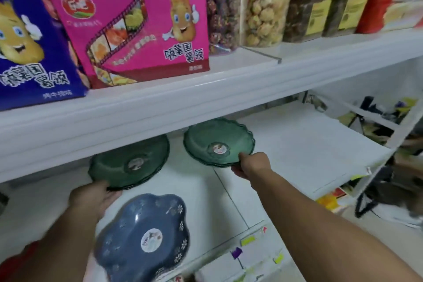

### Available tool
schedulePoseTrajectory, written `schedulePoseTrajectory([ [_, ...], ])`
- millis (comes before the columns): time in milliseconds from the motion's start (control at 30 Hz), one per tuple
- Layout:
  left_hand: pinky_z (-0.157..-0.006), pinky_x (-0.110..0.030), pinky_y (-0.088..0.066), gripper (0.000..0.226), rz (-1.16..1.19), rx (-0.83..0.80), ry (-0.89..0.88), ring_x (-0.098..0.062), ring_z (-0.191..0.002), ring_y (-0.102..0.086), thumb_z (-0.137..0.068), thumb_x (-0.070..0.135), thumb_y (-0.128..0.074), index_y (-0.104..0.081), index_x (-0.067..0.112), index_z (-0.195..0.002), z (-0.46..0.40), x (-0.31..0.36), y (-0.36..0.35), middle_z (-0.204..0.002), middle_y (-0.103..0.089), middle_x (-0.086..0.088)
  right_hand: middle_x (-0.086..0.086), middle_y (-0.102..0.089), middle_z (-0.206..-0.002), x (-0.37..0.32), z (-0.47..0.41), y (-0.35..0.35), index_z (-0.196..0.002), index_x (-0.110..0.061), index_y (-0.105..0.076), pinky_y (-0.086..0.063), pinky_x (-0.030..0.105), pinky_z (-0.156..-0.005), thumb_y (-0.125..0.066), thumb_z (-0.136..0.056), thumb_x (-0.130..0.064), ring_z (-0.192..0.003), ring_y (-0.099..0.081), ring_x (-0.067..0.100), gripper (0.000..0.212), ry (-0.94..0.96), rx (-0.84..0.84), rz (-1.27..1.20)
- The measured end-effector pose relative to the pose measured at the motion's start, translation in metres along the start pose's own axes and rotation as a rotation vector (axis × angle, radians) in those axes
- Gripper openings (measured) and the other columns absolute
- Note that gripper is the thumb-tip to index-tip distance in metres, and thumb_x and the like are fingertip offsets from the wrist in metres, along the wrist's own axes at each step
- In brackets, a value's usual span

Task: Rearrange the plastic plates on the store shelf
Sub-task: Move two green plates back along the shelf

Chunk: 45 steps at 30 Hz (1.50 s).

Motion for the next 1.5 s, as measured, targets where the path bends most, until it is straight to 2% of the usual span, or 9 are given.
schedulePoseTrajectory([
  [133, -0.075, -0.029, -0.06, 0.022, -0.085, -0.042, -0.015, -0.032, -0.09, -0.066, -0.093, -0.002, -0.052, -0.056, -0.008, -0.114, 0.035, -0.033, -0.059, -0.114, -0.062, -0.024, 0.023, -0.063, -0.072, -0.014, -0.012, 0.073, -0.082, 0.008, -0.056, -0.057, 0.03, -0.041, -0.057, -0.091, -0.004, -0.044, -0.064, 0.029, 0.015, 0.017, 0.084, 0.003],
  [267, -0.051, -0.022, -0.056, 0.019, -0.132, -0.019, 0.014, -0.038, -0.102, -0.065, -0.094, -0.003, -0.049, -0.056, -0.009, -0.11, 0.073, -0.072, -0.11, -0.113, -0.063, -0.027, 0.021, -0.063, -0.071, -0.025, -0.027, 0.149, -0.082, 0.004, -0.054, -0.062, 0.042, -0.065, -0.056, -0.093, -0.006, -0.054, -0.065, 0.032, 0.015, 0.012, 0.132, 0.016],
  [433, -0.081, -0.032, -0.056, 0.025, -0.141, -0.03, 0.021, -0.031, -0.084, -0.065, -0.094, -0.005, -0.047, -0.054, -0.005, -0.118, 0.12, -0.113, -0.17, -0.105, -0.061, -0.021, 0.024, -0.066, -0.073, -0.037, -0.05, 0.231, -0.094, 0.007, -0.059, -0.063, 0.043, -0.065, -0.058, -0.094, -0.009, -0.056, -0.066, 0.033, 0.016, 0.033, 0.164, 0.07],
  [800, -0.05, -0.028, -0.057, 0.012, -0.191, -0.012, -0.032, -0.016, -0.036, -0.064, -0.089, -0.005, -0.054, -0.058, 0.002, -0.098, 0.126, -0.157, -0.262, -0.078, -0.064, -0.012, 0.027, -0.07, -0.078, -0.057, -0.101, 0.301, -0.091, 0.007, -0.061, -0.062, 0.051, -0.079, -0.059, -0.094, -0.011, -0.059, -0.069, 0.034, 0.019, 0.015, 0.224, 0.053],
  [967, -0.051, -0.028, -0.059, 0.012, -0.171, -0.053, -0.037, -0.026, -0.061, -0.068, -0.087, -0.004, -0.055, -0.058, 0.003, -0.096, 0.103, -0.167, -0.294, -0.091, -0.068, -0.018, 0.026, -0.069, -0.073, -0.069, -0.132, 0.31, -0.086, 0.006, -0.06, -0.06, 0.056, -0.083, -0.059, -0.094, -0.012, -0.058, -0.068, 0.034, 0.02, 0.027, 0.254, 0.054],
  [1067, -0.055, -0.029, -0.061, 0.011, -0.153, -0.069, -0.034, -0.025, -0.057, -0.07, -0.086, -0.005, -0.056, -0.057, 0.006, -0.087, 0.092, -0.173, -0.312, -0.089, -0.069, -0.017, 0.025, -0.068, -0.075, -0.078, -0.147, 0.314, -0.1, 0.01, -0.059, -0.062, 0.049, -0.078, -0.058, -0.095, -0.012, -0.056, -0.067, 0.032, 0.022, 0.032, 0.268, 0.058],
  [1200, -0.069, -0.033, -0.062, 0.014, -0.14, -0.091, -0.024, -0.031, -0.068, -0.073, -0.083, -0.003, -0.056, -0.063, 0.004, -0.092, 0.079, -0.181, -0.333, -0.091, -0.072, -0.017, 0.022, -0.068, -0.069, -0.09, -0.168, 0.317, -0.088, 0.003, -0.059, -0.061, 0.038, -0.064, -0.058, -0.093, -0.013, -0.038, -0.065, 0.022, 0.017, 0.041, 0.28, 0.059],
  [1367, -0.051, -0.029, -0.06, 0.014, -0.117, -0.062, -0.008, -0.034, -0.073, -0.072, -0.084, -0.007, -0.056, -0.063, 0.001, -0.093, 0.073, -0.192, -0.363, -0.09, -0.07, -0.02, 0.021, -0.068, -0.073, -0.101, -0.206, 0.318, -0.093, 0.004, -0.058, -0.061, 0.038, -0.064, -0.056, -0.092, -0.01, -0.033, -0.063, 0.02, 0.014, 0.028, 0.253, 0.074],
  [1500, -0.071, -0.038, -0.061, 0.013, -0.125, 0.011, -0.011, -0.034, -0.072, -0.072, -0.084, -0.006, -0.057, -0.061, 0.005, -0.08, 0.067, -0.206, -0.388, -0.09, -0.07, -0.022, 0.021, -0.069, -0.077, -0.11, -0.247, 0.324, -0.103, 0.005, -0.059, -0.059, 0.033, -0.051, -0.056, -0.093, -0.01, -0.034, -0.063, 0.02, 0.019, 0.021, 0.191, 0.105],
])
Point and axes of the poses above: each hand's wrist, its own z-axis away from the middle knuckle, its own y-axis out of the back of the hand, x = y × z, the point moved 3 cm from there along -z, towards the middle knuckle
